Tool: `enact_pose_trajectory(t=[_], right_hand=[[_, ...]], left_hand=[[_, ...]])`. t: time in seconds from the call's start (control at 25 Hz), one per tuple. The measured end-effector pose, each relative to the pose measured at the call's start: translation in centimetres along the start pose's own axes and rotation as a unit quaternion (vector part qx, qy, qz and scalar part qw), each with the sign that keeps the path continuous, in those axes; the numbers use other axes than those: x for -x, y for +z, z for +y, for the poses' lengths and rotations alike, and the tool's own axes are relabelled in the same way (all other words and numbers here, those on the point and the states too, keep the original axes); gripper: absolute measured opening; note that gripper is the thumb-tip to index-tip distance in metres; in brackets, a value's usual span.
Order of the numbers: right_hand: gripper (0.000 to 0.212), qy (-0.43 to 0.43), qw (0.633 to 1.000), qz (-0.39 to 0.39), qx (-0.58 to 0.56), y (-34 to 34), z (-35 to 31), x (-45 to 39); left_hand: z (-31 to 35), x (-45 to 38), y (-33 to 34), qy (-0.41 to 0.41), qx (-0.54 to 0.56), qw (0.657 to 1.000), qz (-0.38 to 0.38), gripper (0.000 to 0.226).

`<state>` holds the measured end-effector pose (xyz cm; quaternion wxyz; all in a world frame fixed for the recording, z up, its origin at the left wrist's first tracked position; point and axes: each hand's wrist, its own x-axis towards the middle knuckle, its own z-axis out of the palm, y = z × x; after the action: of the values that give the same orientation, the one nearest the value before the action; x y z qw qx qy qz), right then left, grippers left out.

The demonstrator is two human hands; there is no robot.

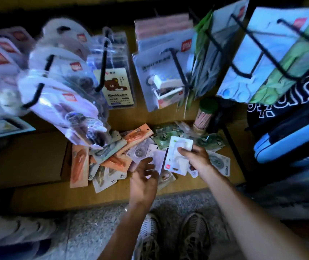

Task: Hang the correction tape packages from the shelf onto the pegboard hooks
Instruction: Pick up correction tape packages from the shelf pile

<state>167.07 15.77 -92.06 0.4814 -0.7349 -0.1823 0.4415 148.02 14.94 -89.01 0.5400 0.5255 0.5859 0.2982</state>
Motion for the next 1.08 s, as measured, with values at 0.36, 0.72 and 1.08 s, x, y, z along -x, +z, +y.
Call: enact_pose_trajectory(t=[0.36,0.72,1.08], right_hand=[[0.015,0.004,0.955,-0.084,-0.283,-4.2,-6.0,16.3],[0.038,-0.160,0.962,-0.160,-0.150,-13.2,-11.3,25.6],[0.030,-0.340,0.895,-0.076,-0.280,-18.2,-24.0,30.6]], left_hand=[[10.2,7.9,-0.2,-0.013,0.152,0.985,-0.078,0.028],[20.1,15.1,-2.5,0.149,0.179,0.961,-0.151,0.009],[32.6,19.3,2.6,0.251,0.185,0.927,-0.207,0.009]])
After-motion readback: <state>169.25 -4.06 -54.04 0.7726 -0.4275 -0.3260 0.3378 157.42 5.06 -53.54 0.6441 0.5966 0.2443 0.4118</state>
